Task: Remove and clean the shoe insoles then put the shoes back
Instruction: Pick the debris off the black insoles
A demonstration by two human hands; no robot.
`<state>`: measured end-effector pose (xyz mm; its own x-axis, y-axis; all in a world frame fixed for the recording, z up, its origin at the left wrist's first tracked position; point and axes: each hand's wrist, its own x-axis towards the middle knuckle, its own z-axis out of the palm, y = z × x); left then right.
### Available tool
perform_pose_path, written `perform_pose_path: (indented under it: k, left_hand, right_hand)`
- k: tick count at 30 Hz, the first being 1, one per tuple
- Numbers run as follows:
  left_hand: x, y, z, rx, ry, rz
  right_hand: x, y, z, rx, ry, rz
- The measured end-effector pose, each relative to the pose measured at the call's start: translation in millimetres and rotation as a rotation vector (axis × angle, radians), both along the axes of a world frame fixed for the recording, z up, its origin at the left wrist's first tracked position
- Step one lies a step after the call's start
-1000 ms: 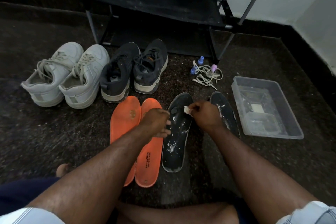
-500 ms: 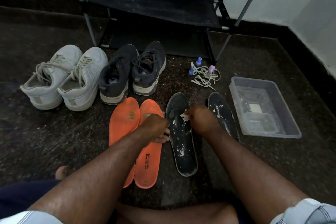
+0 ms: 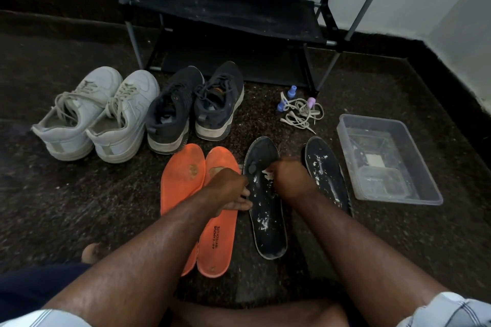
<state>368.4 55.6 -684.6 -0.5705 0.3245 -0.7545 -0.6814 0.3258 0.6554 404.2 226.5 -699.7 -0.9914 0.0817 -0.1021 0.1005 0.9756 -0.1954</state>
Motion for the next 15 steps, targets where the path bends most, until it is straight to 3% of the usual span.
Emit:
perform_pose_path:
  k: [6, 11, 15]
  left_hand:
    - [3.5, 1.7, 2.9, -0.014, 0.028, -0.025]
    - [3.3, 0.0, 6.7, -0.017, 0.018, -0.044]
    - [4.1, 1.4, 8.0, -0.024, 0.014, -0.045]
  right_hand:
    - [2.2, -9.3, -1.1, -0.020, 0.035, 0.141]
    - [-1.7, -10.4, -4.9, 0.012, 0.024, 0.082]
    - [1.9, -26.8, -4.0, -0.009, -0.018, 0.212]
